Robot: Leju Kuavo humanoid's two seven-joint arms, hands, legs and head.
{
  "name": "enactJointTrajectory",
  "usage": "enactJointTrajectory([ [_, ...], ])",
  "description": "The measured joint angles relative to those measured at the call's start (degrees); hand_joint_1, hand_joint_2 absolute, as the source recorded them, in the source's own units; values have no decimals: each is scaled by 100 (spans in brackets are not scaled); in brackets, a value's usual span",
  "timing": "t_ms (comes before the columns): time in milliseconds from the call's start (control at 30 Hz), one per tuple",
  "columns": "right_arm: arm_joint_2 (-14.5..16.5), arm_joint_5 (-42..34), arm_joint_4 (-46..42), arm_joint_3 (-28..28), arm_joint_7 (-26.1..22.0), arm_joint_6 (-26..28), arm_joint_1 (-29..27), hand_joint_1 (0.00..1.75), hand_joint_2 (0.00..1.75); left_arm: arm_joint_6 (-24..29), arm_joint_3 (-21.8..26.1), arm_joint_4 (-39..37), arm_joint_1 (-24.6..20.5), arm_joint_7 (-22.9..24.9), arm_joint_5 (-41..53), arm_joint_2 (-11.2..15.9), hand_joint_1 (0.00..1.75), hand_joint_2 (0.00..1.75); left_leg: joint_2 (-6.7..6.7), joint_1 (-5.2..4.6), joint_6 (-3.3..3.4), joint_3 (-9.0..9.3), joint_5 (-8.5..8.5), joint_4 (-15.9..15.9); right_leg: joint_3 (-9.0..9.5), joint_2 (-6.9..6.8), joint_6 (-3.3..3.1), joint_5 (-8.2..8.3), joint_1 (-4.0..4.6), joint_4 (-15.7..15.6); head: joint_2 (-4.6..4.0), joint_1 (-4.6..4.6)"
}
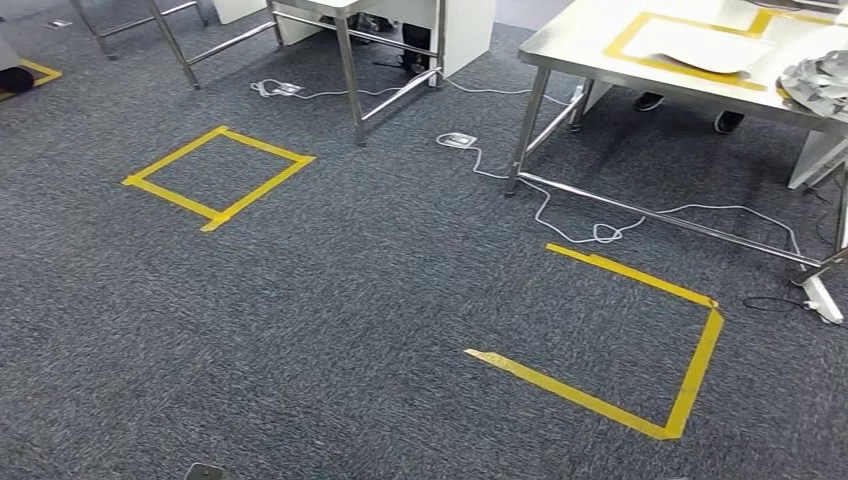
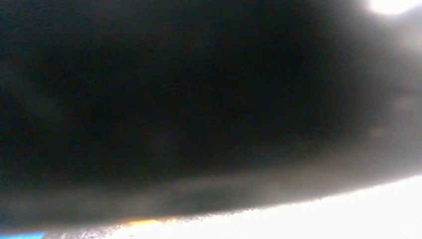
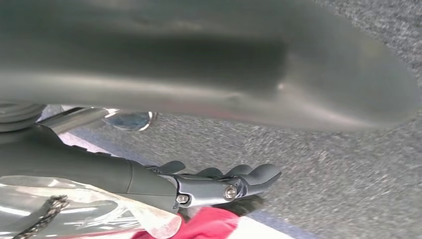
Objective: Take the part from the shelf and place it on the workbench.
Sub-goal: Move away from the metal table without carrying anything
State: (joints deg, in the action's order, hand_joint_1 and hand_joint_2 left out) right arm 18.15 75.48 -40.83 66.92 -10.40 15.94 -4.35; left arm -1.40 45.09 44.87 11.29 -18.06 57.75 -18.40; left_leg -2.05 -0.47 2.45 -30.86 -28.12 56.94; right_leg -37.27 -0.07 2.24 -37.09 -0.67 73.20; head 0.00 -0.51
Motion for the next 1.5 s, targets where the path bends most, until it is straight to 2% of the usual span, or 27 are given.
enactJointTrajectory([
  [33, -1, 30, 15, 9, -5, 10, 8, 0, 0, 0, 25, -8, -10, -10, 30, 0, 0, 0, -78, -7, -1, 14, -2, 1, 99, 31, -22, 214, 3, -278, 0, -1],
  [100, -4, 92, 41, 35, -22, 30, 28, 0, 0, 0, 74, -25, -44, -38, 88, 0, 0, 0, -232, -18, -15, 29, -10, 12, 441, 259, -65, 628, -7, -1092, 0, 0],
  [167, -9, 161, 63, 71, -42, 50, 48, 0, 0, 0, 118, -36, -75, -70, 153, 3, 0, 0, -367, -17, -58, 1, -10, 27, 655, 457, -87, 751, -15, -1558, 0, -1],
  [233, -8, 226, 81, 104, -56, 62, 75, 0, 0, 0, 174, -49, -80, -86, 214, 6, 0, 0, -484, 4, -126, -45, 11, 28, 702, 410, -118, 740, -6, -1623, 0, -4],
  [267, -5, 245, 87, 115, -58, 64, 90, 0, 0, 0, 206, -57, -76, -88, 234, 6, 0, 0, -458, 12, -157, -63, -3, 49, 721, 350, -146, 753, -7, -1641, 0, -4],
  [333, 2, 262, 96, 135, -64, 64, 105, 0, 0, 1, 249, -70, -89, -90, 263, 7, 0, 0, -210, 11, -219, -196, -204, 343, 746, 200, -206, 771, -16, -1683, 0, -35],
  [367, 3, 268, 100, 151, -66, 61, 107, 0, 0, 1, 258, -74, -104, -93, 281, 8, 0, 0, -40, 17, -249, -341, -388, 662, 756, 111, -226, 767, -12, -1691, 0, -49],
  [433, 3, 284, 106, 194, -63, 38, 107, 0, 0, 2, 283, -84, -129, -102, 332, 10, 0, 0, 113, 47, -307, -697, -725, 1413, 762, -69, -251, 747, 0, -1692, 0, -64],
  [467, 4, 296, 108, 216, -61, 23, 109, 0, 0, 3, 306, -92, -133, -109, 360, 10, 0, 0, 130, 64, -327, -797, -767, 1627, 768, -153, -254, 736, 4, -1691, 0, -64],
  [500, 5, 309, 109, 235, -57, 6, 112, 0, 0, 4, 332, -101, -133, -120, 385, 10, 0, 0, 143, 77, -341, -795, -696, 1632, 780, -232, -252, 723, 4, -1691, 0, -65],
  [567, 11, 341, 111, 267, -54, -18, 118, 0, 0, 9, 384, -118, -137, -158, 432, 9, 0, 0, 254, 89, -341, -478, -301, 1024, 827, -376, -233, 691, 5, -1691, 0, -65],
  [633, 16, 366, 115, 295, -60, -27, 123, 0, 0, 15, 423, -132, -167, -194, 465, 9, 0, 0, 515, 50, -300, -114, -49, 307, 851, -497, -181, 646, 29, -1684, 0, -66],
  [700, 16, 373, 117, 319, -72, -27, 130, 0, 0, 19, 460, -146, -201, -209, 480, 9, 0, 0, 630, 0, -235, -16, -58, 63, 860, -617, -117, 606, 53, -1682, 0, -48],
  [767, 16, 375, 118, 331, -84, -23, 152, 0, 0, 20, 509, -167, -208, -215, 492, 5, 0, 0, 517, -4, -156, -26, -44, 26, 901, -687, -54, 573, 39, -1679, 0, -36],
  [833, 15, 300, 117, 352, -99, -36, 168, 0, 0, 23, 545, -199, -220, -228, 498, -3, 0, 0, 388, 15, -79, -15, -5, -11, 820, -433, 0, 406, 9, -1443, 0, -15],
  [900, 14, 12, 116, 450, -114, -174, 182, 0, 0, 36, 551, -257, -244, -259, 484, -7, 0, 0, 252, 29, -37, -13, 12, -22, 464, -98, 27, 58, -4, -719, 0, 20],
  [967, 16, -346, 116, 620, -117, -366, 210, 0, 0, 51, 554, -323, -256, -283, 468, -7, 0, 0, 99, 24, -24, -9, 8, -21, 63, -16, 35, -146, -1, -7, 0, 25],
  [1000, 17, -468, 116, 695, -117, -429, 223, 0, 0, 55, 556, -349, -257, -287, 465, -7, 0, 0, 15, 20, -23, 1, 5, -20, -20, -5, 32, -78, 0, 69, 0, 24],
  [1067, 25, -671, 116, 816, -103, -574, 257, 0, 0, 62, 560, -392, -261, -291, 463, -7, 0, 0, -152, 22, -34, 35, -7, -19, 147, 64, 13, 349, -4, -456, 0, 25],
  [1100, 29, -802, 116, 882, -84, -696, 280, 0, 0, 72, 561, -409, -266, -295, 463, -7, 0, 0, -228, 21, -49, 48, -16, -15, 316, 216, 3, 567, -16, -877, 0, 29],
  [1167, 48, -1053, 120, 1029, -32, -974, 332, 0, 0, 98, 564, -440, -282, -307, 461, -2, 0, 0, -367, 18, -99, 37, -32, 4, 580, 486, -20, 771, -46, -1477, 0, 30],
  [1200, 58, -1114, 125, 1085, -7, -1073, 349, 0, 0, 112, 566, -456, -289, -314, 458, 2, 0, 0, -433, 21, -132, 15, -27, 9, 631, 556, -39, 767, -49, -1572, 0, 31],
  [1267, 80, -1101, 141, 1140, 34, -1174, 370, 0, 0, 129, 575, -498, -295, -324, 456, 13, 0, 0, -527, 45, -200, -29, -12, 13, 667, 436, -97, 777, -40, -1600, 0, 31],
  [1333, 96, -998, 162, 1150, 59, -1224, 383, 0, 0, 143, 584, -542, -309, -331, 455, 22, 0, 0, -317, 44, -258, -118, -139, 192, 682, 283, -171, 793, -47, -1630, 0, 2],
  [1400, 102, -879, 191, 1150, 89, -1261, 384, 0, 0, 148, 584, -577, -341, -341, 456, 32, 0, 0, 16, 43, -309, -409, -491, 821, 699, 101, -227, 780, -44, -1646, 0, -31],
  [1467, 101, -787, 240, 1149, 119, -1287, 380, 0, 0, 136, 587, -614, -361, -351, 457, 44, 0, 0, 123, 66, -348, -757, -779, 1549, 709, -91, -246, 756, -33, -1645, 0, -37],
  [1500, 99, -753, 268, 1146, 127, -1296, 381, 0, 0, 125, 593, -634, -363, -355, 459, 48, 0, 0, 136, 75, -359, -825, -778, 1691, 718, -179, -246, 743, -30, -1645, 0, -38],
])
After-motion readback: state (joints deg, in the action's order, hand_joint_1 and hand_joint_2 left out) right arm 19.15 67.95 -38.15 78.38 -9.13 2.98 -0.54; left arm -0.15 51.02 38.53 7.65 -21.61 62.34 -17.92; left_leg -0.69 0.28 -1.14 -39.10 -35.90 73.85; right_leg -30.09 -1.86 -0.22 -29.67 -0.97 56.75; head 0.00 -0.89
